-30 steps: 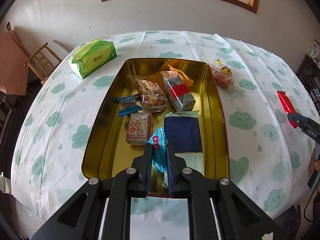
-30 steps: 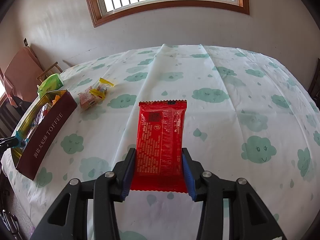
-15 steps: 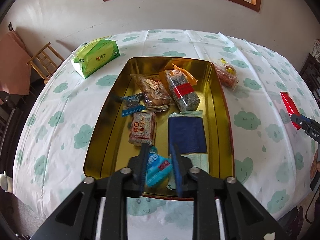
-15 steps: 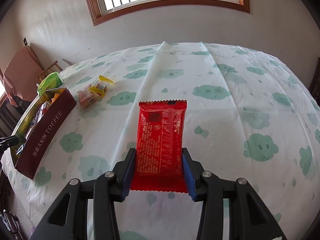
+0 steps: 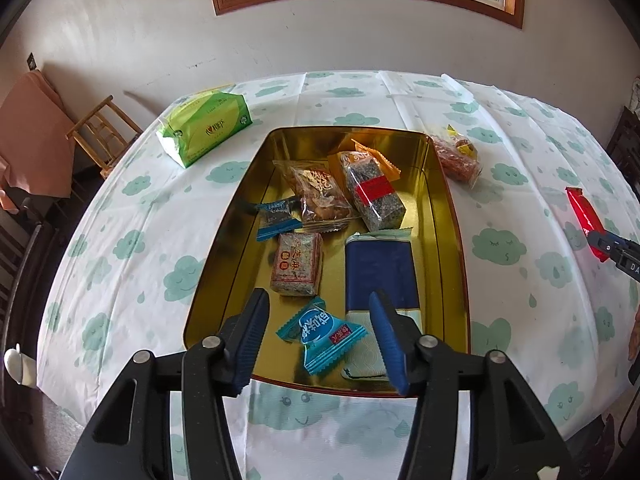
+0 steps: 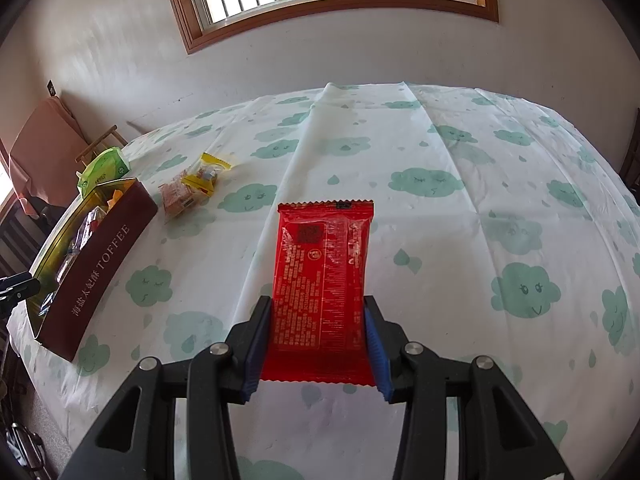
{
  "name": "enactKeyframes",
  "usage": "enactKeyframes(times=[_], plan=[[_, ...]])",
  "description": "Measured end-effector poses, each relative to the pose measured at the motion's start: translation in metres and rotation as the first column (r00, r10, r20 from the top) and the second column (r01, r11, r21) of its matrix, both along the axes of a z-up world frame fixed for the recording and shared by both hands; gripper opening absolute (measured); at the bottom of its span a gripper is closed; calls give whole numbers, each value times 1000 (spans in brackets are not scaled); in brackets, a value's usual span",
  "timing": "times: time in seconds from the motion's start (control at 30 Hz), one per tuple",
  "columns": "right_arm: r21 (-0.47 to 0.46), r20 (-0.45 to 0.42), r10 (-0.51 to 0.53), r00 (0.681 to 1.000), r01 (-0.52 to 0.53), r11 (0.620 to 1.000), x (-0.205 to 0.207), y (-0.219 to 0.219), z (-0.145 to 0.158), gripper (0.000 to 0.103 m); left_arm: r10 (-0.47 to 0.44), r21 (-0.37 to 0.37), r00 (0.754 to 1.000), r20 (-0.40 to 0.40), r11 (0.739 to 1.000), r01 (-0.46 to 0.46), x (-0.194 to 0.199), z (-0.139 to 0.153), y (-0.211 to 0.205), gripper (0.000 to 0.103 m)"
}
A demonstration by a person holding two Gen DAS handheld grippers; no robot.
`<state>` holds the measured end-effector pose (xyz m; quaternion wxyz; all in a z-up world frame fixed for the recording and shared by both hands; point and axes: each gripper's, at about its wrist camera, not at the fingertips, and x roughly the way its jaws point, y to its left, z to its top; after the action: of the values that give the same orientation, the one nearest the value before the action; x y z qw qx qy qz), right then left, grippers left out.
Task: Organize snacks
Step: 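Carry the red-wrapped bar toward the gold tin with the right gripper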
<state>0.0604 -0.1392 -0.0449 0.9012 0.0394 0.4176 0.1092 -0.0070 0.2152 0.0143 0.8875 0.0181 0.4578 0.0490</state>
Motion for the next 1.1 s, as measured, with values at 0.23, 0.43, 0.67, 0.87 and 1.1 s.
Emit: enactKeyframes(times=[0.23,0.43,0.67,0.87,1.1], plan=[[7,1,5,1000,-5,1000,-4,4,3,44,7,14,1000,11,1000,-7,-4,3,0,53],[16,3,21,1000,-21,1000,-7,12,8,44,10,20,1000,17,1000,-10,-8,4,2,58],[17,26,60,998,-60,998,-10,31,23,44,16,16,1000,22,1000,-16,-11,6,6,62],[28,43,99,994,-100,995,-12,52,38,44,29,10,999,29,1000,-29,-17,7,14,65],[47,62,164,984,-167,985,-15,87,55,44,43,2,999,33,999,-44,-21,5,22,70]])
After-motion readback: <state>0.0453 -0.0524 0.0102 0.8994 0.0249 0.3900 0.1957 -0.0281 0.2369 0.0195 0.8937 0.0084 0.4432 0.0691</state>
